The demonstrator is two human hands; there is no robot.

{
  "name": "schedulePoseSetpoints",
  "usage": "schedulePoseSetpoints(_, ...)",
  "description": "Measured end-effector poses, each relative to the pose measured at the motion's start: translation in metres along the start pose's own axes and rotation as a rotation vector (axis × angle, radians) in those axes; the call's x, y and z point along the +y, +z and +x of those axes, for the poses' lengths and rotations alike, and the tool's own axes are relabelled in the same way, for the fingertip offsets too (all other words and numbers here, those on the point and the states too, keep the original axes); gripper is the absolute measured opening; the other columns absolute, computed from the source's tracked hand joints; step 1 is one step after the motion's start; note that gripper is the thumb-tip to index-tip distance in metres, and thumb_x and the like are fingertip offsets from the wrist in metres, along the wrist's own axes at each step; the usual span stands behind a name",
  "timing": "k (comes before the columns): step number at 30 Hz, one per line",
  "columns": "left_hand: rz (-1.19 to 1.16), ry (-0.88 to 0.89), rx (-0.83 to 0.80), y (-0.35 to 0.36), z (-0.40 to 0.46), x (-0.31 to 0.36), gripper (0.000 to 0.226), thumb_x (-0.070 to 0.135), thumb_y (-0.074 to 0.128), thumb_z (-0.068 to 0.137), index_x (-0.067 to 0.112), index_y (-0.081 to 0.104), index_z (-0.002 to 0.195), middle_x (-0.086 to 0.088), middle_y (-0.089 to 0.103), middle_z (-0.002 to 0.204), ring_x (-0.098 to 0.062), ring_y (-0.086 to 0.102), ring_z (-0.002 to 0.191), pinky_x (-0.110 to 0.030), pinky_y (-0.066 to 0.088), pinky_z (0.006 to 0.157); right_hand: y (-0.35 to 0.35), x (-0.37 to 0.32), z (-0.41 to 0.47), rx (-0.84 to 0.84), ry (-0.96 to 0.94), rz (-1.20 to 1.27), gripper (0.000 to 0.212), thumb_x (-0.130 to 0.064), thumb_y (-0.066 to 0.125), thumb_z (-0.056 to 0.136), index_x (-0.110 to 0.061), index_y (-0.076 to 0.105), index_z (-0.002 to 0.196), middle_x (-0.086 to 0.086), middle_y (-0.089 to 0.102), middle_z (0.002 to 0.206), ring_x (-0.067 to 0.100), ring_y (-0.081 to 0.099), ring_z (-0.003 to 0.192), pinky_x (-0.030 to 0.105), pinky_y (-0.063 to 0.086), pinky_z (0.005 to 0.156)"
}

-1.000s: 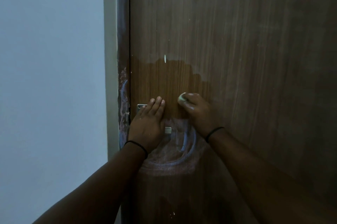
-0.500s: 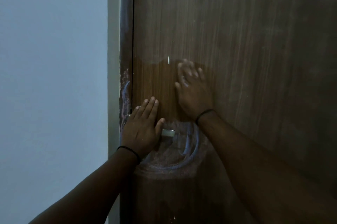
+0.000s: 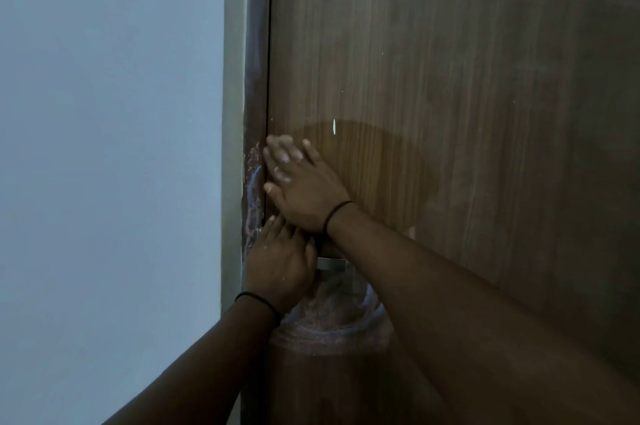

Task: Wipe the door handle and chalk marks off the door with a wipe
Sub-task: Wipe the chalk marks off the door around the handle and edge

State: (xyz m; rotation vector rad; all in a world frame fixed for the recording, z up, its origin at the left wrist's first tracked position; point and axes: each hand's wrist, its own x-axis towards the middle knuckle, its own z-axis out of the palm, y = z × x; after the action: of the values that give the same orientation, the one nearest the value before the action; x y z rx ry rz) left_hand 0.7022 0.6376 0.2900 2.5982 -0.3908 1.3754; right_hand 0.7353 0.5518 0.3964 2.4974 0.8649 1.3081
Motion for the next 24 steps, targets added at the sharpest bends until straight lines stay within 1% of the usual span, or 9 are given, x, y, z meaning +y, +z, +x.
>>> schedulePoseSetpoints(1,-0.002,0.005,-0.002,-0.001,0.000,-0.001,0.045,0.030,0.038,0.095,0.014,0.054,0.134,-0.007,0.055,0.139,-0.022,0.046,0.131,-0.038,0.030,0.114,0.003,-0.002,-0.001,-0.022,-0.062,-0.031,0.059,-0.043,0.023,0.101,-0.016,0.014,0.152,-0.001,0.004,0.162,0.014,-0.002,0.149,0.043,-0.002,0.120)
schedulePoseSetpoints(3,0.017,0.003,-0.015,-0.001,-0.001,-0.003,0.049,0.030,0.037,0.096,0.016,0.046,0.142,-0.004,0.045,0.149,-0.019,0.037,0.139,-0.036,0.024,0.118,-0.001,0.012,-0.001,0.018,-0.067,-0.077,0.057,-0.041,0.021,0.101,-0.018,0.014,0.153,-0.002,0.007,0.162,0.012,0.002,0.148,0.043,-0.003,0.120)
schedulePoseSetpoints(6,0.028,-0.025,-0.005,0.003,-0.002,-0.002,0.055,0.030,0.037,0.099,0.016,0.029,0.151,0.000,0.026,0.158,-0.015,0.020,0.147,-0.034,0.016,0.120,-0.008,0.053,-0.021,0.154,0.243,-0.051,0.060,-0.041,0.025,0.100,-0.014,0.015,0.152,0.004,0.009,0.161,0.018,0.005,0.149,0.043,0.003,0.121)
schedulePoseSetpoints(9,0.058,-0.056,-0.022,0.002,0.000,0.002,0.055,0.032,0.032,0.100,0.016,0.027,0.152,0.000,0.025,0.159,-0.014,0.019,0.147,-0.034,0.015,0.120,0.003,0.072,-0.076,0.208,0.541,0.034,0.066,-0.044,0.024,0.100,-0.005,0.011,0.152,0.012,0.001,0.161,0.025,-0.001,0.149,0.044,0.004,0.121)
schedulePoseSetpoints(11,0.068,-0.071,-0.033,0.000,0.003,0.007,0.055,0.033,0.031,0.099,0.014,0.030,0.151,-0.003,0.028,0.158,-0.016,0.022,0.146,-0.035,0.017,0.120,0.019,0.061,-0.112,0.184,0.620,0.043,0.070,-0.046,0.020,0.099,-0.002,0.003,0.151,0.016,-0.004,0.160,0.027,-0.005,0.148,0.044,0.004,0.121)
schedulePoseSetpoints(14,0.087,-0.081,-0.034,-0.003,0.005,0.014,0.054,0.033,0.033,0.099,0.011,0.034,0.149,-0.008,0.033,0.155,-0.020,0.028,0.144,-0.037,0.021,0.119,0.033,0.055,-0.144,0.087,0.514,0.049,0.068,-0.043,0.021,0.099,-0.005,0.001,0.152,0.012,-0.007,0.161,0.024,-0.008,0.148,0.041,0.001,0.121)
schedulePoseSetpoints(17,0.082,-0.041,-0.048,-0.005,0.004,0.015,0.055,0.034,0.032,0.101,0.012,0.028,0.151,-0.007,0.027,0.158,-0.020,0.022,0.147,-0.037,0.017,0.120,0.024,0.082,-0.155,0.034,0.373,0.003,0.062,-0.041,0.017,0.099,-0.012,0.004,0.153,0.007,-0.003,0.162,0.019,-0.003,0.149,0.038,0.001,0.121)
schedulePoseSetpoints(21,0.079,0.037,-0.044,-0.003,0.011,0.023,0.057,0.031,0.036,0.099,0.011,0.027,0.151,-0.006,0.022,0.160,-0.020,0.016,0.148,-0.039,0.013,0.121,0.015,0.100,-0.147,0.108,0.468,0.069,0.061,-0.039,0.021,0.100,-0.010,0.012,0.152,0.010,0.007,0.161,0.022,0.004,0.149,0.040,0.007,0.121)
schedulePoseSetpoints(24,0.039,-0.027,-0.052,0.008,0.008,0.038,0.062,0.034,0.028,0.096,0.009,0.021,0.153,-0.007,0.017,0.161,-0.020,0.011,0.149,-0.038,0.010,0.121,0.035,0.087,-0.176,-0.032,0.182,0.026,0.059,-0.040,0.025,0.100,-0.012,0.017,0.152,0.007,0.011,0.160,0.021,0.006,0.149,0.042,0.015,0.120)
